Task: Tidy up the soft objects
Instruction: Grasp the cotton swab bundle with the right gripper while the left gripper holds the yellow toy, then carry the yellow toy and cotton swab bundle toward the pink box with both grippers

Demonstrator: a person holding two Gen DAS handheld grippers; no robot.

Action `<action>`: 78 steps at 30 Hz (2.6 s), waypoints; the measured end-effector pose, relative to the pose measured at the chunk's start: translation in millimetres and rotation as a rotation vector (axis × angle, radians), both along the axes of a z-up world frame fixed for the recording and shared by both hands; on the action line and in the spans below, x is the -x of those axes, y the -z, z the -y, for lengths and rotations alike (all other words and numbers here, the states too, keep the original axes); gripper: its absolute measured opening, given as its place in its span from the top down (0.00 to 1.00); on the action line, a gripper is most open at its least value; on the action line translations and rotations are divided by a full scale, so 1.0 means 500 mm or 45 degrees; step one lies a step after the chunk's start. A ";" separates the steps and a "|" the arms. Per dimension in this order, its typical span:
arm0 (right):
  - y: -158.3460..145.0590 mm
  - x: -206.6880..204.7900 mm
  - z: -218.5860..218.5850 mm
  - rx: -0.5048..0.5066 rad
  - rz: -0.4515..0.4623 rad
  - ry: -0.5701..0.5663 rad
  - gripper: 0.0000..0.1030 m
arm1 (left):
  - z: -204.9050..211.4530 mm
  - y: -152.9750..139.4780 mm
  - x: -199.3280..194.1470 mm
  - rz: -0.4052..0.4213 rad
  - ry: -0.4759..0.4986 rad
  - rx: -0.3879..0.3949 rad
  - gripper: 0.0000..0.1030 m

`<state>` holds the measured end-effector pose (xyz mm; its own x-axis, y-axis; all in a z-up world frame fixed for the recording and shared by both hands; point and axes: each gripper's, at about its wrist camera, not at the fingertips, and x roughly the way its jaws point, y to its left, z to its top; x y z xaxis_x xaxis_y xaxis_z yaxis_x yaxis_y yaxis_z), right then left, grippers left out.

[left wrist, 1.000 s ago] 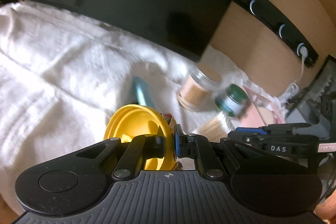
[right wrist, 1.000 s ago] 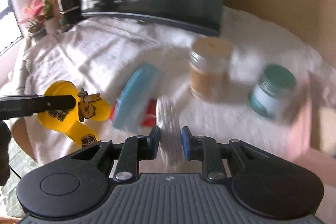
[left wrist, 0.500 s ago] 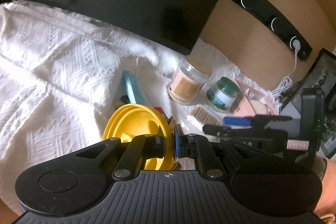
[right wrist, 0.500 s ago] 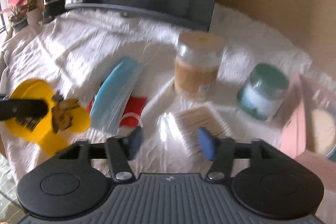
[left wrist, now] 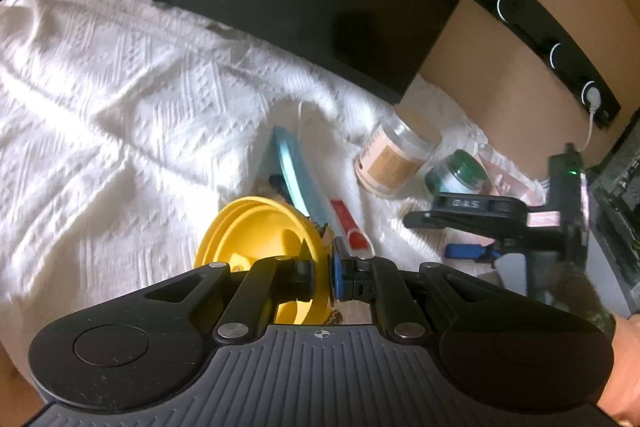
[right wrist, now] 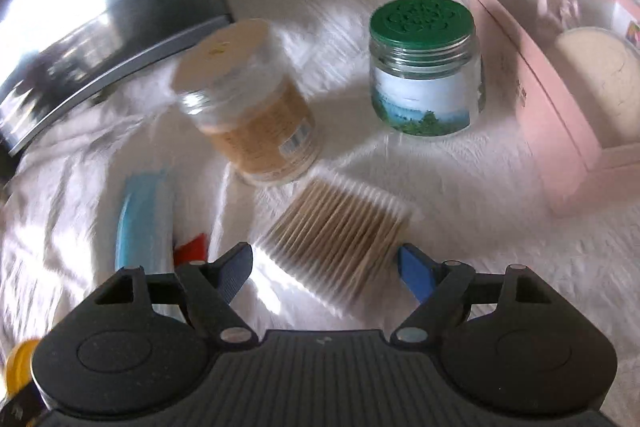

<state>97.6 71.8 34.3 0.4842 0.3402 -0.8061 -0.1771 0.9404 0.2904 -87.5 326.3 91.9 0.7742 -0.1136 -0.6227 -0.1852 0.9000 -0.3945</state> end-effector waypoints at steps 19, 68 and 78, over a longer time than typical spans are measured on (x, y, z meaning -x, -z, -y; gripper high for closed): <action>-0.064 0.068 0.002 0.294 0.225 -0.281 0.30 | -0.005 0.013 -0.063 -0.036 0.041 0.014 0.90; 0.057 0.207 0.519 0.321 0.357 0.131 0.00 | 0.374 -0.015 -0.195 -0.106 0.834 -0.129 0.86; 0.058 0.209 0.518 0.322 0.361 0.133 0.00 | 0.423 0.007 -0.200 -0.229 1.076 -0.260 0.66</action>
